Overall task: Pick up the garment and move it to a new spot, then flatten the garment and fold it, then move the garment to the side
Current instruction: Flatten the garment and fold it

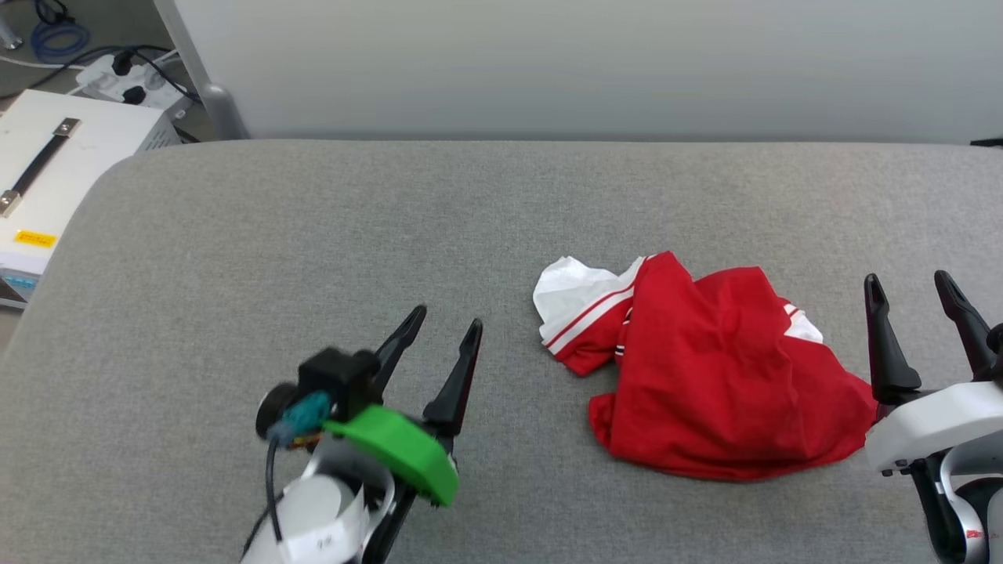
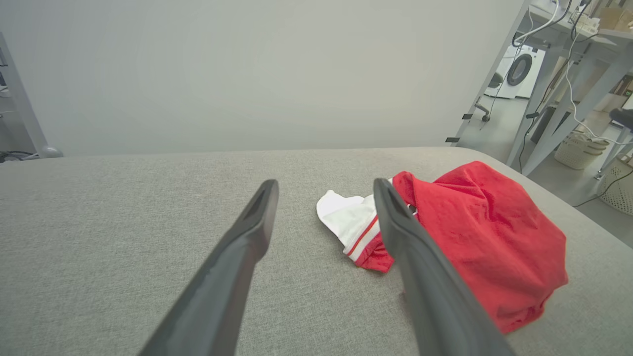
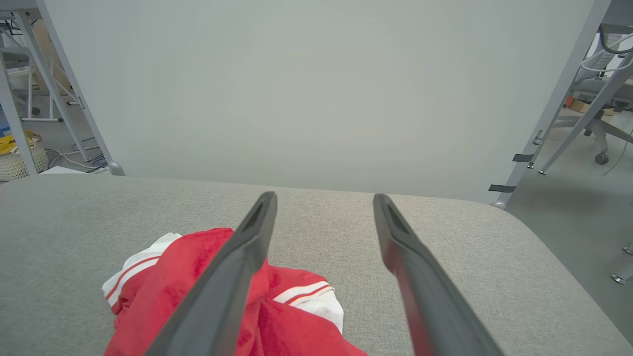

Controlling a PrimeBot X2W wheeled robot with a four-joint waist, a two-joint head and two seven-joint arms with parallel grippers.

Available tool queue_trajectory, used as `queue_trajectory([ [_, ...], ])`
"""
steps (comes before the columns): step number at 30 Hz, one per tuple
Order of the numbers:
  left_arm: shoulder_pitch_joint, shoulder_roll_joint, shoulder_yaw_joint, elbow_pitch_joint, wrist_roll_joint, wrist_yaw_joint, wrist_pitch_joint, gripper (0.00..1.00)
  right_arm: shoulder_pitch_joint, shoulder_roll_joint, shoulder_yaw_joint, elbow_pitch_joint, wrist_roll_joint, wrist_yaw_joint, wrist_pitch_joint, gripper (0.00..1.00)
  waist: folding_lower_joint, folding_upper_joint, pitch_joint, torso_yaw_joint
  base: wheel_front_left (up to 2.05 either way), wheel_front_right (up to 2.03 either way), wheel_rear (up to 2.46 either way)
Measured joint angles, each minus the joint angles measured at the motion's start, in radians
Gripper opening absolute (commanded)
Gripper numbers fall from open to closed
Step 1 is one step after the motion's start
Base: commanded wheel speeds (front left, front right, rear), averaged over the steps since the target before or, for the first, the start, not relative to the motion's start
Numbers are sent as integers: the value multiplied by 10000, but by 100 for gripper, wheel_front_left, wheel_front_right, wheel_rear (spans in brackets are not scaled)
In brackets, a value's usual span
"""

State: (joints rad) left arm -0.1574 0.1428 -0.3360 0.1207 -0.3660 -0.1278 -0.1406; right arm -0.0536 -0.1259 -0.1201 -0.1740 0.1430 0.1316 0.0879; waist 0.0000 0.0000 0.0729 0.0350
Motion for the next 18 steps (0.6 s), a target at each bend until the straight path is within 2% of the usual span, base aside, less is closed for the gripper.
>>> queue_trajectory([
  [6,-2769,477,-1170,612,-1024,0,2813,100,-132,82,284,-94,-207,0,128,100,0,0,624,-219,0,0,0],
  [10,-4416,732,-1733,1223,-2178,0,4631,100,-536,138,437,-98,-278,0,38,100,0,0,1119,-452,0,0,0],
  [12,-5152,1037,-1990,1739,-2322,0,5731,100,-720,207,573,-84,-345,0,-12,100,0,0,1367,-622,0,0,0],
  [18,-6366,1373,-1981,3032,-3066,0,8320,100,-1088,293,1011,159,-364,0,-234,100,1,0,1931,-1287,0,0,0],
])
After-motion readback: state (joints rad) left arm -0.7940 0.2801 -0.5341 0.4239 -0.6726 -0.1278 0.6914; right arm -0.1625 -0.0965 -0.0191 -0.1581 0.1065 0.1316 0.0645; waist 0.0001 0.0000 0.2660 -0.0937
